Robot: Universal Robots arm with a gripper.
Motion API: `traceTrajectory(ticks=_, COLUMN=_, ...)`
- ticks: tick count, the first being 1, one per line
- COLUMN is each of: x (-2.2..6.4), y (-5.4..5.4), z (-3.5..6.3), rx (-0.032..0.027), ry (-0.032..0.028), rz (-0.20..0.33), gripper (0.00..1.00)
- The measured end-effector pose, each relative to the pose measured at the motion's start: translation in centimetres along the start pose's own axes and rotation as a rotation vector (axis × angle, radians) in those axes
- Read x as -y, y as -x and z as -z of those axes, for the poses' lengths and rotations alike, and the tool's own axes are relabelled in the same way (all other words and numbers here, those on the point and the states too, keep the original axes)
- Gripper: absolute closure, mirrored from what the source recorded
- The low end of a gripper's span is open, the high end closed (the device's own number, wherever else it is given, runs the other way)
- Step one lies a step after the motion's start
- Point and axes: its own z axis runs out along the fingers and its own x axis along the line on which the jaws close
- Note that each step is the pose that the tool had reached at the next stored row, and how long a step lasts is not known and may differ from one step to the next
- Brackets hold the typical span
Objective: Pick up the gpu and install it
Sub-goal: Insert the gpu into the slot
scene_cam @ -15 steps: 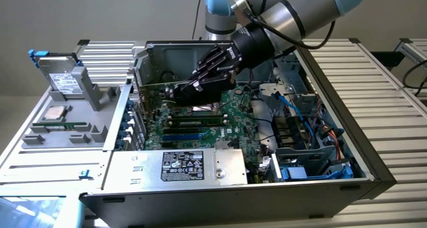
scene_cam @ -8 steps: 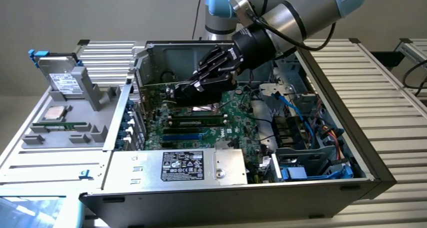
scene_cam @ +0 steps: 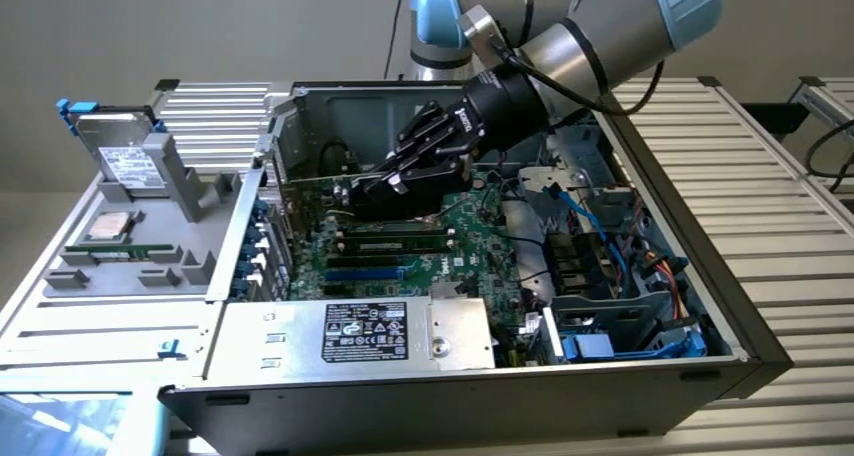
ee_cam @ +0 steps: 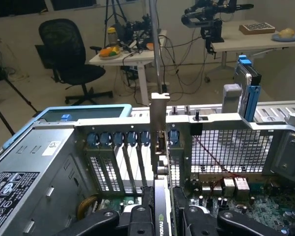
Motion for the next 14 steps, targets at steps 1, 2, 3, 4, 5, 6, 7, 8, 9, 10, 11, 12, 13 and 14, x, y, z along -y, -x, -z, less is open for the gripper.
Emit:
traceTrajectory(ticks=1, x=0.15, y=0.0, z=-0.10, rx=0.0002, ry=0.0000, rz=0.001, gripper=0.72)
traceTrajectory(ticks=2, x=0.28, y=0.0, z=-0.22, rx=0.0007, ry=0.0000, rz=0.001, gripper=0.72)
traceTrajectory(ticks=3, x=0.43, y=0.0, z=-0.35, rx=0.0011, ry=-0.0002, rz=0.003, gripper=0.72)
traceTrajectory(ticks=4, x=0.57, y=0.0, z=-0.46, rx=0.0016, ry=-0.0004, rz=0.005, gripper=0.72)
traceTrajectory(ticks=5, x=0.71, y=-0.1, z=-0.58, rx=0.0025, ry=-0.0007, rz=0.007, gripper=0.72)
traceTrajectory(ticks=6, x=0.85, y=-0.1, z=-0.71, rx=0.0036, ry=-0.0010, rz=0.010, gripper=0.72)
traceTrajectory(ticks=7, x=0.96, y=-0.1, z=-0.80, rx=0.0047, ry=-0.0014, rz=0.013, gripper=0.72)
traceTrajectory(ticks=8, x=1.06, y=-0.2, z=-0.88, rx=0.0065, ry=-0.0018, rz=0.018, gripper=0.72)
traceTrajectory(ticks=9, x=1.15, y=-0.2, z=-0.95, rx=0.0089, ry=-0.0024, rz=0.023, gripper=0.72)
traceTrajectory(ticks=10, x=1.20, y=-0.2, z=-1.00, rx=0.0116, ry=-0.0029, rz=0.028, gripper=0.72)
traceTrajectory(ticks=11, x=1.23, y=-0.2, z=-1.02, rx=0.0137, ry=-0.0033, rz=0.032, gripper=0.72)
traceTrajectory(ticks=12, x=1.24, y=-0.2, z=-1.03, rx=0.0155, ry=-0.0036, rz=0.035, gripper=0.72)
traceTrajectory(ticks=13, x=1.25, y=-0.2, z=-1.04, rx=0.0169, ry=-0.0038, rz=0.038, gripper=0.72)
traceTrajectory(ticks=14, x=1.31, y=-0.2, z=-1.08, rx=0.0183, ry=-0.0042, rz=0.040, gripper=0.72)
